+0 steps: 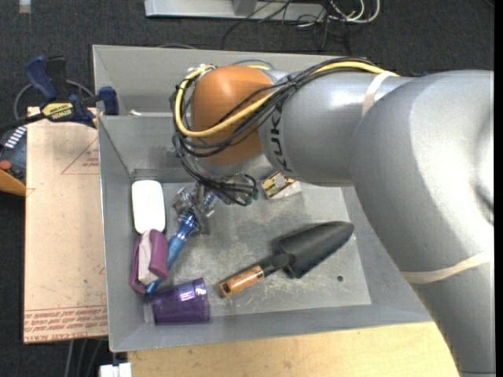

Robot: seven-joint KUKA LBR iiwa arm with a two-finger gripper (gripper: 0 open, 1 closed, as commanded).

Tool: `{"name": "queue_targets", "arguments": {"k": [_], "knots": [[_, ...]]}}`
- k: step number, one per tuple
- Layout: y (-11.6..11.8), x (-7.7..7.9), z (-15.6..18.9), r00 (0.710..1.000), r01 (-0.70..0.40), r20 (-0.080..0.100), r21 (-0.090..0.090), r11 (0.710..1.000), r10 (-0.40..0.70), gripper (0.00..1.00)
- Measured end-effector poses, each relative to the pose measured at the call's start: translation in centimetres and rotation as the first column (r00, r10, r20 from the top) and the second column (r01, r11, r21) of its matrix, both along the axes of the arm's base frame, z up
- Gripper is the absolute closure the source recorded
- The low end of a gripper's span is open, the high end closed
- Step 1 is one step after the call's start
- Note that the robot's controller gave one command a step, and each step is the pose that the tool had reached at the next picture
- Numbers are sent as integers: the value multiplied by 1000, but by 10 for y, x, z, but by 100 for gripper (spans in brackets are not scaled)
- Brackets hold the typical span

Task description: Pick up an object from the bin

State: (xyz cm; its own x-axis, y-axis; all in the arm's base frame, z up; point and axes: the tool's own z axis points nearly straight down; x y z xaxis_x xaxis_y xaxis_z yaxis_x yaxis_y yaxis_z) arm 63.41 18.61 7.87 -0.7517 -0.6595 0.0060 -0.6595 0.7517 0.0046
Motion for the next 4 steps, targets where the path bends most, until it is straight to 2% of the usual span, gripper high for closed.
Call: {"name": "queue_targets", "arguments": {"k": [1, 2, 4], "knots": [[0, -1, 21, 1000, 1, -2, 0, 1000, -1, 100], [2, 2, 43, 1000, 1, 8, 4, 1000, -1, 100], [1, 1, 55, 1000, 1, 5, 4, 1000, -1, 100]]}}
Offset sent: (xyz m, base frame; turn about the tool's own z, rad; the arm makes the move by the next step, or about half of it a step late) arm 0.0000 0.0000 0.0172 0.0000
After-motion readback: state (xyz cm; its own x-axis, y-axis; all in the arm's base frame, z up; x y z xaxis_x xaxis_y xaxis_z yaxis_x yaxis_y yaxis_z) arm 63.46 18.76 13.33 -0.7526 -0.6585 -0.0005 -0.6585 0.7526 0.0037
